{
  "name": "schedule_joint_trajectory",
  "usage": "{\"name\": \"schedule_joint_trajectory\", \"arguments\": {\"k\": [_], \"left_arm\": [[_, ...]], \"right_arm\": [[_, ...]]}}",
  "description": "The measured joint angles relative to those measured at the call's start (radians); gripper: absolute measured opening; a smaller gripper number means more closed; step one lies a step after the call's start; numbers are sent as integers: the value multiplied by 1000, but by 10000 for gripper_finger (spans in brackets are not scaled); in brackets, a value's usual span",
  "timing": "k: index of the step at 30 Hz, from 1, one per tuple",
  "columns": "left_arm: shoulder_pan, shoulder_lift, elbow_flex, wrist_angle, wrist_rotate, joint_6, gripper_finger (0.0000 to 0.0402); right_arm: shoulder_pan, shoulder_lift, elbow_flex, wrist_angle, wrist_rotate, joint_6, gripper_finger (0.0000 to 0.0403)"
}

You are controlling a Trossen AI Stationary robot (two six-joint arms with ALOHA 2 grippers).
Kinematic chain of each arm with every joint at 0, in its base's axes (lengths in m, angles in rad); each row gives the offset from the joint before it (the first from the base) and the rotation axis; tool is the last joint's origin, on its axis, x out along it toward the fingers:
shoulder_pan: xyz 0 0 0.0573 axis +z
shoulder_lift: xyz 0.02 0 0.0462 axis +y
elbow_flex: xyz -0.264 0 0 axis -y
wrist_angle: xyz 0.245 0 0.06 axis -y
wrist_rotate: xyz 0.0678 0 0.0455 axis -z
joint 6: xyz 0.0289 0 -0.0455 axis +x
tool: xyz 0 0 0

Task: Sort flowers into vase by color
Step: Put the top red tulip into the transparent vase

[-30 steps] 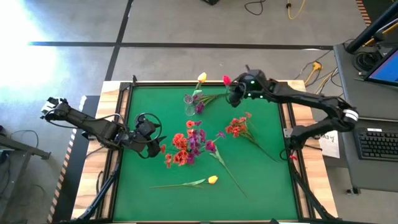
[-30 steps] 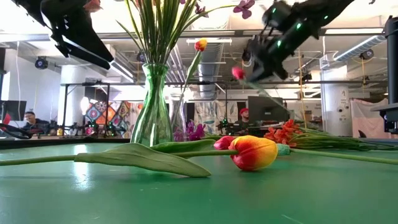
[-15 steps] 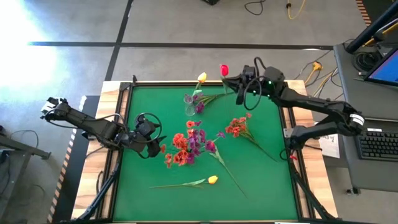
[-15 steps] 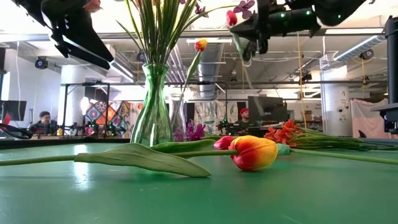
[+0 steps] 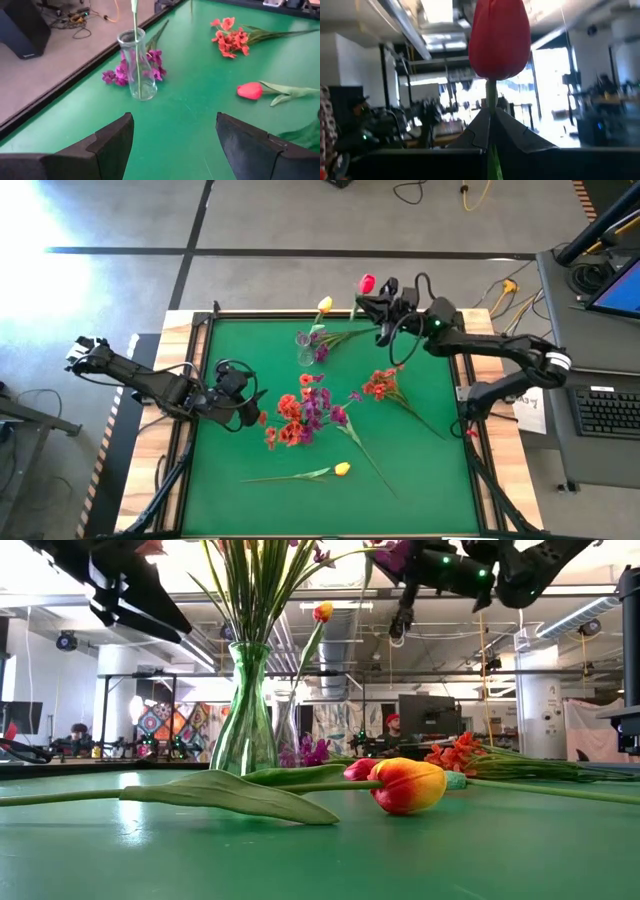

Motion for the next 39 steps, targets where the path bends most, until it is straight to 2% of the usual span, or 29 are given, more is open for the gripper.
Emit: {"name": "schedule_joint_trajectory", "arguments": {"k": [8,13,25,39], "left_arm": [[0,0,0,1,-9,0,268],[0,0,0,2,-9,0,268],[0,0,0,0,-10,0,268],[0,0,0,-1,-9,0,268]], "right_arm": [[23,130,0,325,1,0,12],[23,196,15,449,10,0,12],[27,311,148,460,10,-1,12],[28,426,224,442,-14,-21,12]]}}
